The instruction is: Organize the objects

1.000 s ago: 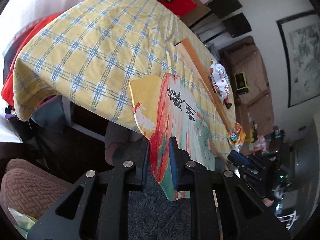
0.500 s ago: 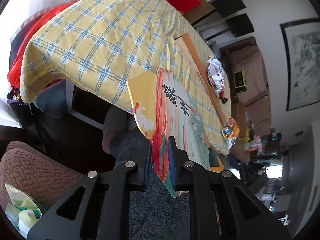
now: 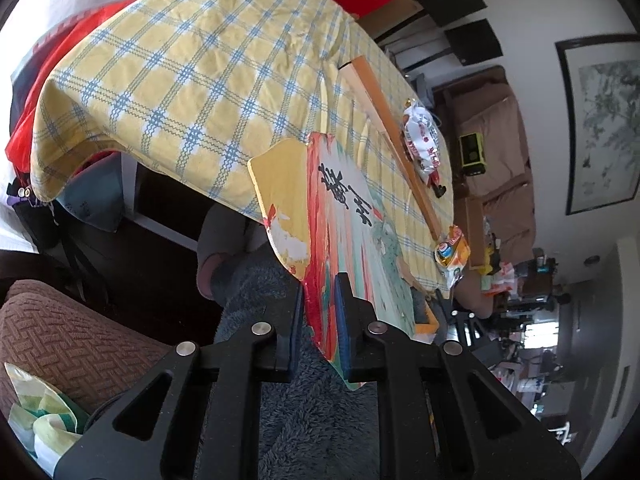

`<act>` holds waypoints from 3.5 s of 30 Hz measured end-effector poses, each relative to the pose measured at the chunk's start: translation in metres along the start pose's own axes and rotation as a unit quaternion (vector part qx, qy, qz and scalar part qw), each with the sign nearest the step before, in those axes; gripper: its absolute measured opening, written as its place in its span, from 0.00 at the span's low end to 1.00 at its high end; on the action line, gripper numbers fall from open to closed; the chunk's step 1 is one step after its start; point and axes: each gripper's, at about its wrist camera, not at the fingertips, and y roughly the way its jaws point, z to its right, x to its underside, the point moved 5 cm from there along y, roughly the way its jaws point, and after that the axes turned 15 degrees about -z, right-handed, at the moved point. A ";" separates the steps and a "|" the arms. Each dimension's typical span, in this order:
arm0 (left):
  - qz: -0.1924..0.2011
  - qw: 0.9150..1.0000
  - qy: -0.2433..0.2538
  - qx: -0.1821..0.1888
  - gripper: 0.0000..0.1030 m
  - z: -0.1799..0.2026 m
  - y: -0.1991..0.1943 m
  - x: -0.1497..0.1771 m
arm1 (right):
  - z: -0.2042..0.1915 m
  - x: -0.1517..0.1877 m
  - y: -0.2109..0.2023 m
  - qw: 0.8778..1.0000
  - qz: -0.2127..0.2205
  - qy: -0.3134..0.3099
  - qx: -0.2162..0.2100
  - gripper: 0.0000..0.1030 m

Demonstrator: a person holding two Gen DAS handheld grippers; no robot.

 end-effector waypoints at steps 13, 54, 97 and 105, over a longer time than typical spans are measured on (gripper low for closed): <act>-0.004 0.999 0.017 0.032 0.14 0.011 -0.018 0.001 | 0.017 -0.008 -0.008 0.999 0.020 0.016 0.043 0.09; 0.029 0.996 0.019 -0.084 0.47 0.010 0.025 -0.012 | 0.014 -0.024 -0.017 0.999 0.036 0.002 0.029 0.10; 0.066 0.970 -0.090 0.214 0.05 -0.008 0.017 -0.022 | 0.013 -0.051 -0.023 0.998 0.060 0.006 -0.008 0.12; 0.037 0.964 -0.089 0.247 0.05 -0.002 0.016 -0.022 | 0.004 -0.065 -0.019 0.997 0.075 -0.018 -0.003 0.12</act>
